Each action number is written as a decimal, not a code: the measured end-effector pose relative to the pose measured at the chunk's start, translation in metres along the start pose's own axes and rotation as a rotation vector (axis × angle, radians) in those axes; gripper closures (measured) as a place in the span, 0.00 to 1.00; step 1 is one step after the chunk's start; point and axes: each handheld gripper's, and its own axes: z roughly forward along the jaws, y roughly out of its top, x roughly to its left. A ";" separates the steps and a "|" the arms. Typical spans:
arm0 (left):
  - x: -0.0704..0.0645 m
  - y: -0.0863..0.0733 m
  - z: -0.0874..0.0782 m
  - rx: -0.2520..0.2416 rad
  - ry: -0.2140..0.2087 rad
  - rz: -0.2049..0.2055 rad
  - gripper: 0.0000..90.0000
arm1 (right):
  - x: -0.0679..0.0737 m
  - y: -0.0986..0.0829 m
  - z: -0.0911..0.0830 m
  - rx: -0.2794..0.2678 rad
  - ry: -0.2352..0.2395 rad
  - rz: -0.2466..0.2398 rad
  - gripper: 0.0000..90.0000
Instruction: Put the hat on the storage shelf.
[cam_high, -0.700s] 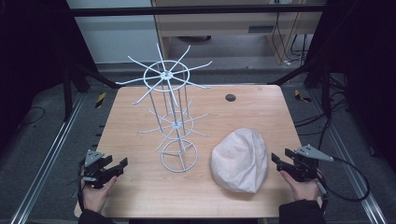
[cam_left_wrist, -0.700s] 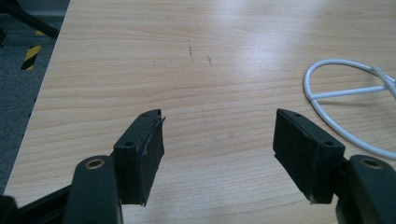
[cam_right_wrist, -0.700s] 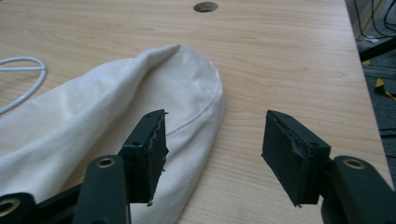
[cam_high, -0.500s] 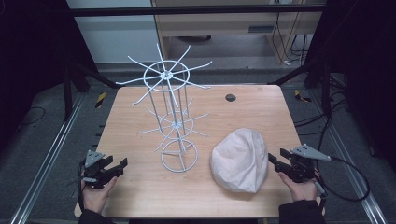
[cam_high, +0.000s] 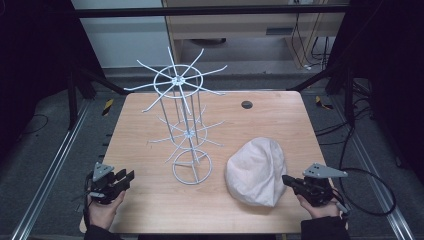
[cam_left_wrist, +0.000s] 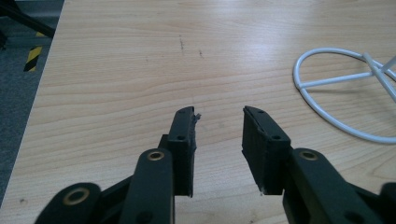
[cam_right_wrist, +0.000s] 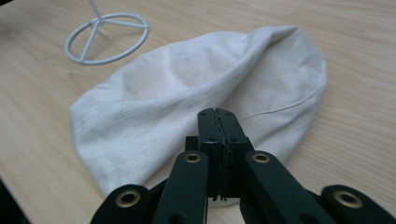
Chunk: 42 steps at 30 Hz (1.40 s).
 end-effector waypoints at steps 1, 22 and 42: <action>-0.001 0.000 -0.001 0.002 -0.005 0.004 0.74 | 0.003 -0.001 0.001 0.010 0.019 -0.003 1.00; -0.025 0.001 -0.004 0.019 -0.085 0.069 0.95 | 0.025 -0.013 0.026 0.078 0.136 -0.026 1.00; -0.077 0.001 -0.003 0.014 -0.224 0.157 0.96 | 0.028 -0.006 0.026 -0.012 0.169 0.003 1.00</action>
